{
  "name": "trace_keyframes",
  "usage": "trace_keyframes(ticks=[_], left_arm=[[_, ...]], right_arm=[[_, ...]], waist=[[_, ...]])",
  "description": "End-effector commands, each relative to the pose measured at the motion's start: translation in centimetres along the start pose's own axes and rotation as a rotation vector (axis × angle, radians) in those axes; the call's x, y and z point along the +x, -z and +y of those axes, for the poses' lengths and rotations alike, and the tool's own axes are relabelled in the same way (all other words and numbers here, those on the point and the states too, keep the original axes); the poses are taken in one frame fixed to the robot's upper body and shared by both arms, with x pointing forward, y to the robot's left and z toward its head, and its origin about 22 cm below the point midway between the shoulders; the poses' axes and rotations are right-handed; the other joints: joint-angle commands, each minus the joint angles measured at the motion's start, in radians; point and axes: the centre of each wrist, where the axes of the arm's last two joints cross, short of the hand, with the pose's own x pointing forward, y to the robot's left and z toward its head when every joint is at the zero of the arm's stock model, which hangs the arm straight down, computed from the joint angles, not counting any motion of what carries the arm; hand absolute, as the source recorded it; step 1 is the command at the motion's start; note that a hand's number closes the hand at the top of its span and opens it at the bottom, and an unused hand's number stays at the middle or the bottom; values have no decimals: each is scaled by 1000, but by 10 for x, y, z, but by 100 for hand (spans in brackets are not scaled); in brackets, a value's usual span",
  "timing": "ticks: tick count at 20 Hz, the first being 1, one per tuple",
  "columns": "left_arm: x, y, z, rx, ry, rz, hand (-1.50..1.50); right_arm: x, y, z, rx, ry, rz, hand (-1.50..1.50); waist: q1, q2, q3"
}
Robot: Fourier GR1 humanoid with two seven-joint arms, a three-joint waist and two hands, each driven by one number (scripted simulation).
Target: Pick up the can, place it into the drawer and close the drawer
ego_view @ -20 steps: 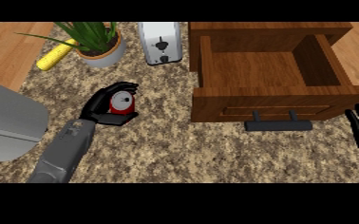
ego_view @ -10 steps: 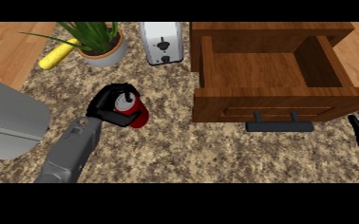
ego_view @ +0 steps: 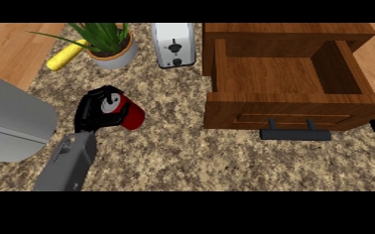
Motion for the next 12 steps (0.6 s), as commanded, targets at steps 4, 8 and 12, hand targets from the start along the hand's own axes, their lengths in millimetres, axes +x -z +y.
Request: trace_keyframes(ticks=[4, 8, 12], left_arm=[[48, 0, -34, -13, 0, -44, 150], [86, 2, -67, -59, 37, -99, 150], [119, 6, -103, -99, 42, -134, 150]], right_arm=[[5, 0, 1, 0, 11, -2, -150], [7, 0, -4, -10, 1, -24, -150], [9, 8, -4, 11, 9, -21, -150]], waist=[[-8, 2, 0], [-5, 1, 0], [-14, 4, -1]])
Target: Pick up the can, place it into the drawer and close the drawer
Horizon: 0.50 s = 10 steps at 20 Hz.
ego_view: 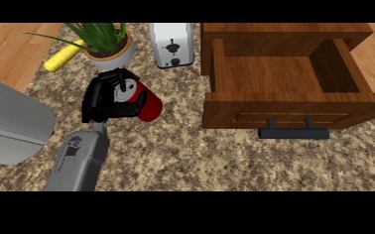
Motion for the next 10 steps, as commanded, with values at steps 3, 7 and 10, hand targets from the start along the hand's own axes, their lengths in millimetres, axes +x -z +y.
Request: trace_keyframes(ticks=[3, 7, 10], left_arm=[[79, 16, -55, -48, -12, -51, 150], [104, 30, -90, -99, -1, -30, 150], [110, 32, -100, -101, 36, -34, 150]], right_arm=[[14, -12, 2, -14, 6, -19, -150], [-12, -5, -7, 18, -6, 10, -150], [1, 11, 13, 1, 1, -5, -150]], waist=[[-13, -2, 0], [-16, 3, 0], [-10, 5, -1]])
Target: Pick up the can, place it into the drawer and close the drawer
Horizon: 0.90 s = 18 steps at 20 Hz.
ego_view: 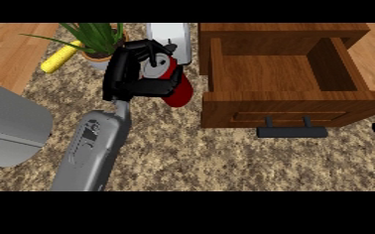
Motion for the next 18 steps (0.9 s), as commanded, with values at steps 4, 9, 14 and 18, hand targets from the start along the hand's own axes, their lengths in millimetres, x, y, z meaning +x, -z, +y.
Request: trace_keyframes(ticks=[4, 9, 14, 18], left_arm=[[55, 32, -46, -34, 46, -44, 150], [98, 53, -76, -43, 56, -74, 150], [113, 71, -99, -49, 59, -38, 150], [124, 84, -126, -50, 83, -43, 150]], right_arm=[[26, 1, -9, -6, -26, -13, -150], [12, 2, 13, 4, -5, 0, -150], [-6, -11, 1, 2, -5, -17, -150], [0, 20, -11, 12, -2, -17, -150]], waist=[[-8, 2, -1], [-8, 3, 0], [-16, 4, 0], [-27, 9, 0]])
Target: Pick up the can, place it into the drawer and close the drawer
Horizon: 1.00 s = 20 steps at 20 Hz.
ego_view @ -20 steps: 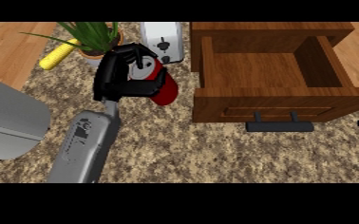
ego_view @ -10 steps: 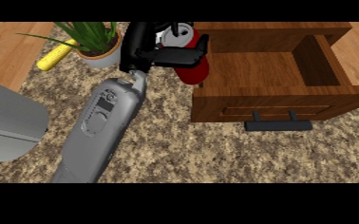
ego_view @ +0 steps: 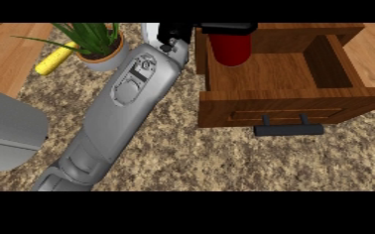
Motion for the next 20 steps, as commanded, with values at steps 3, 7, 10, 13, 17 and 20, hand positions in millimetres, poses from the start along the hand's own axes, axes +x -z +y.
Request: trace_keyframes(ticks=[3, 7, 10, 13, 17, 20], left_arm=[[14, 25, -13, -5, 14, 12, 150], [27, 33, -32, -4, 46, 28, 150], [12, 28, -42, 0, 80, 33, 150], [15, 40, -39, 11, 82, 58, 150], [8, 37, -45, -4, 111, 43, 150], [-5, 42, -39, 17, 114, 74, 150]], right_arm=[[-1, 16, 2, 2, -8, -3, -150], [7, 18, 0, -5, -1, 6, -150], [-2, 20, 11, 17, -7, -9, -150], [1, 14, 7, 27, -10, -9, -150], [-3, 22, 6, 18, -3, 3, -150], [9, 33, 4, 2, 0, -12, -150]], waist=[[2, 2, 0], [-15, 4, 0], [-20, 4, 1], [-31, 7, 1], [-31, 6, 1], [-40, 12, 1]])
